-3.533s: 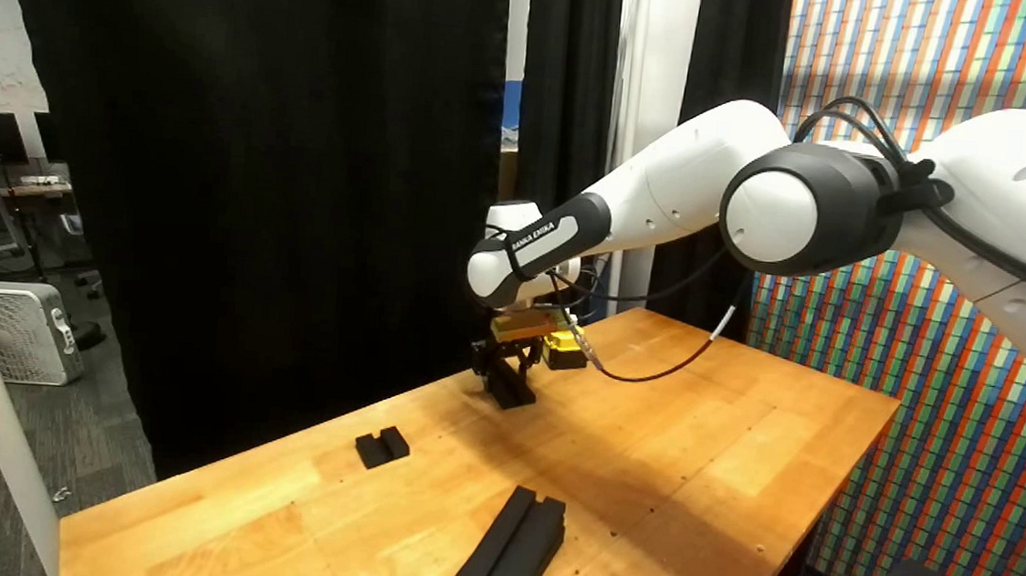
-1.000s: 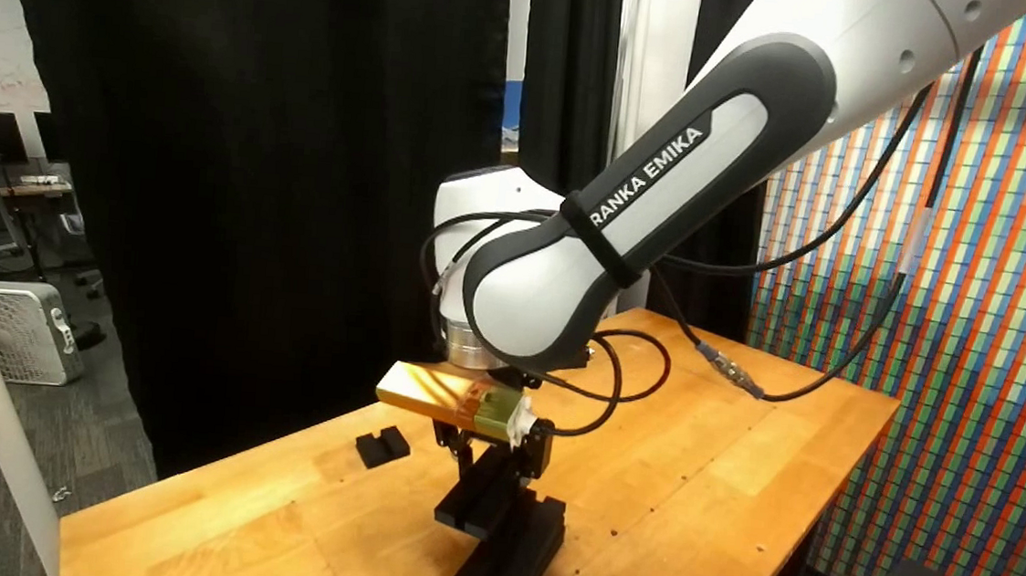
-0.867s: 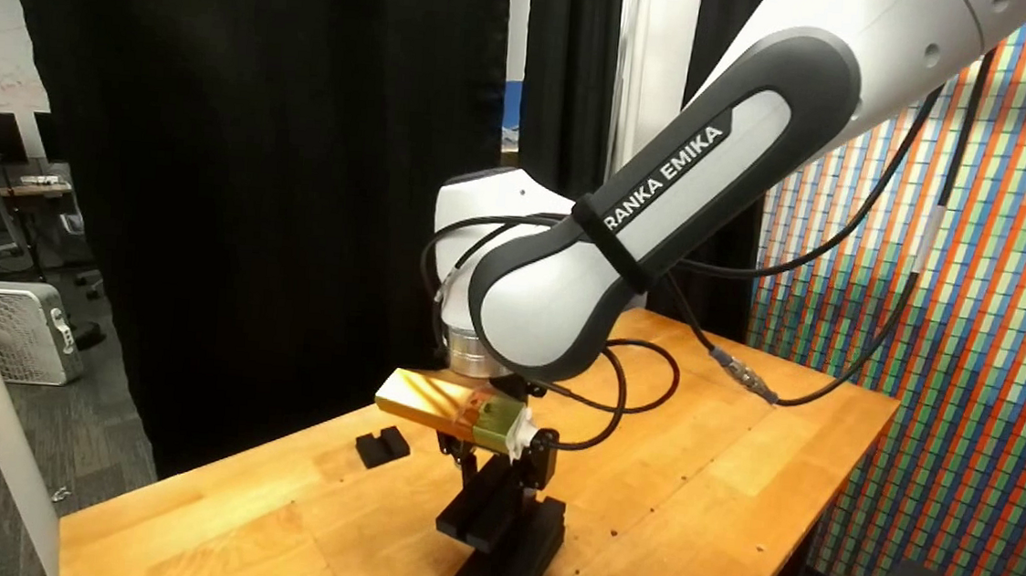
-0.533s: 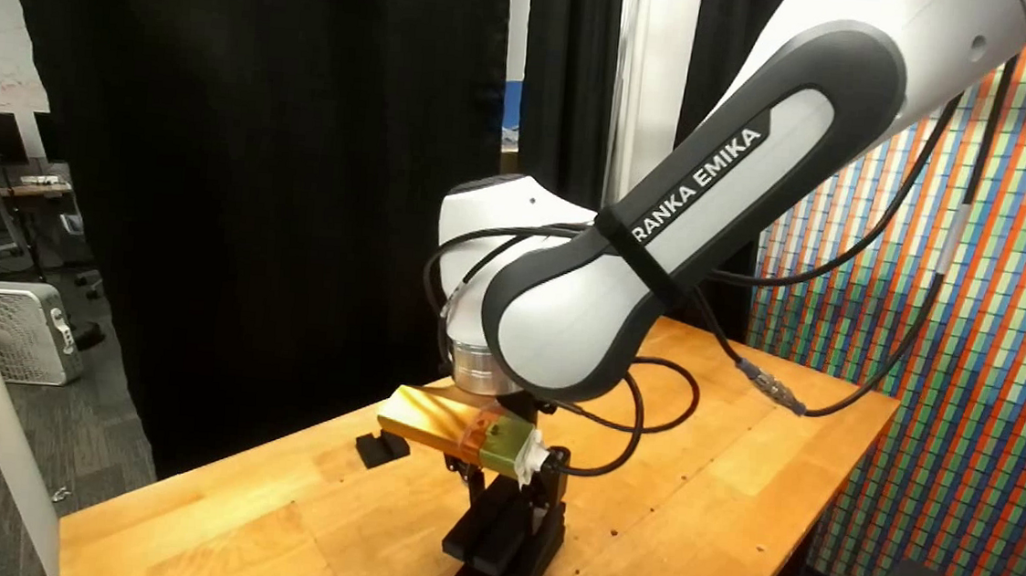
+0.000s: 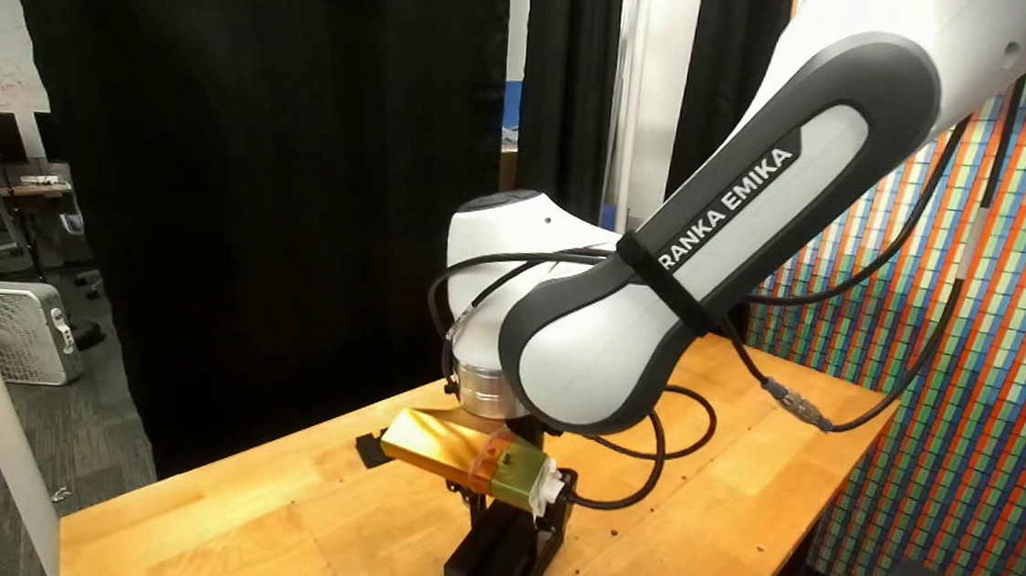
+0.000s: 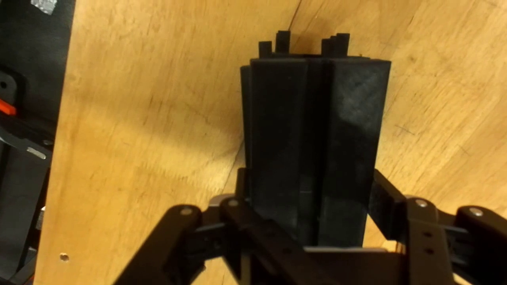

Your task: Stack the black objects

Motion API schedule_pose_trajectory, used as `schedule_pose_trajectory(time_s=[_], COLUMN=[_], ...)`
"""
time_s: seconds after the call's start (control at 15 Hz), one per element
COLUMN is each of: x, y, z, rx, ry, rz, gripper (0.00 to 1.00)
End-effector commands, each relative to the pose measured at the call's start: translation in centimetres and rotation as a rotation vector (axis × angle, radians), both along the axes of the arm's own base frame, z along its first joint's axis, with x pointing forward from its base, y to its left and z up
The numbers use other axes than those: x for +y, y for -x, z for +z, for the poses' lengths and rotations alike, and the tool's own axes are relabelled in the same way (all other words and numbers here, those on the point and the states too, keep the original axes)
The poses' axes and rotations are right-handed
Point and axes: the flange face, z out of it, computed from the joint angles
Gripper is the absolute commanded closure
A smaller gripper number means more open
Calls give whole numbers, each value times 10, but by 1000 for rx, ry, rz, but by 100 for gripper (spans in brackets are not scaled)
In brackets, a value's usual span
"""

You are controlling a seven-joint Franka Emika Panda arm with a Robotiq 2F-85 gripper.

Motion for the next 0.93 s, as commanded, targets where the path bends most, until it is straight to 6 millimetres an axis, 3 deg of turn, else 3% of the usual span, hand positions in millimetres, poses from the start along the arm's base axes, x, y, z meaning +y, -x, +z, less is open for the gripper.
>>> schedule_pose_trajectory(time_s=[0.0,0.67,0.73,0.87], x=[-3,-8,-8,-10], y=[6,6,6,5], z=[6,0,0,0], rx=[-35,-50,-53,-53], ry=[-29,-51,-56,-59], rz=[2,-7,-14,-19], gripper=[55,55,7,1])
